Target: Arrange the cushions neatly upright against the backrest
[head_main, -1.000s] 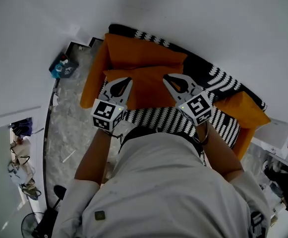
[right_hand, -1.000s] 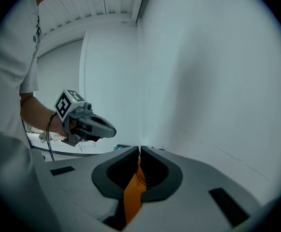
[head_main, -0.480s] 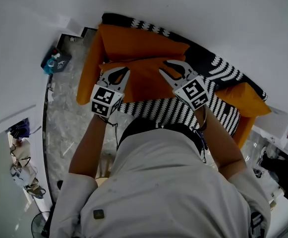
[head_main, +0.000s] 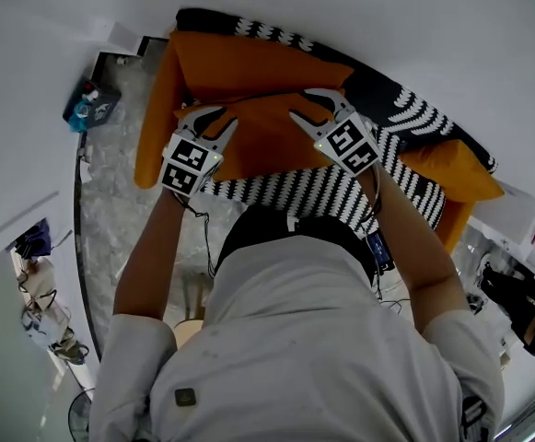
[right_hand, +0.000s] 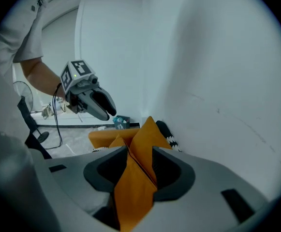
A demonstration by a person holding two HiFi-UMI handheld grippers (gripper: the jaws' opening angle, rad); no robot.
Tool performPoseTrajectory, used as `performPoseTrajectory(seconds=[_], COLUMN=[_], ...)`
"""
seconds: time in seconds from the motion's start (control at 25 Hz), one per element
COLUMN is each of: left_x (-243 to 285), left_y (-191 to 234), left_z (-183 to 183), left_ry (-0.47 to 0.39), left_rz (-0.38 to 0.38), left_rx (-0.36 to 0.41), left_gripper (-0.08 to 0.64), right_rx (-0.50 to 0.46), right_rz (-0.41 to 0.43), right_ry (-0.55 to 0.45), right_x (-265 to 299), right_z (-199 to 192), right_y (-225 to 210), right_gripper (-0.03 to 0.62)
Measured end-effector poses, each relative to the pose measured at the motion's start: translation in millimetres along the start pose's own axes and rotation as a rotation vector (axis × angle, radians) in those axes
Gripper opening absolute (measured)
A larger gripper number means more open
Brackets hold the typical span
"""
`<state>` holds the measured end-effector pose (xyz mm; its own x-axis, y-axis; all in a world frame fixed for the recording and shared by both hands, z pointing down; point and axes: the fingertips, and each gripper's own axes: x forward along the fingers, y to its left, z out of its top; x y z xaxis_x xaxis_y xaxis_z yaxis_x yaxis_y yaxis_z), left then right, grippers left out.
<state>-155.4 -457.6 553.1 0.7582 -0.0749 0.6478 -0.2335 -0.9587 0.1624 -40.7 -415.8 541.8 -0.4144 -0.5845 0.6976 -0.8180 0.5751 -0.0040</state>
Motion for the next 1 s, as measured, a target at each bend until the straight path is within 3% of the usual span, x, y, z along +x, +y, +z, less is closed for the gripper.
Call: performPoseTrajectory(seconds=[0.32,0.72,1.0], left_x=[34.8,81.4,112.1], left_y=[19.4,42.5,53.9], left_z=[-41.4,-90.9,-124.7], left_ry=[0.129,0.287,0.41], left_rz=[-0.037,-0.121,-0.185], left_rx=[0.062,0.107,0.159], left_gripper=[0.184,0.21,0.233], right_rx=[-0.07,-0.137,-0.146], right_rz=[0.044,0.105,0.144], right_ry=[0.165,0.345,0.413], right_x=[46.3,92.4,118.6], right_z=[-50.9,-115.6,-145.1], right_y=[-9.0,-25.9,-30.9], right_gripper=[0.204,0.225,0.23])
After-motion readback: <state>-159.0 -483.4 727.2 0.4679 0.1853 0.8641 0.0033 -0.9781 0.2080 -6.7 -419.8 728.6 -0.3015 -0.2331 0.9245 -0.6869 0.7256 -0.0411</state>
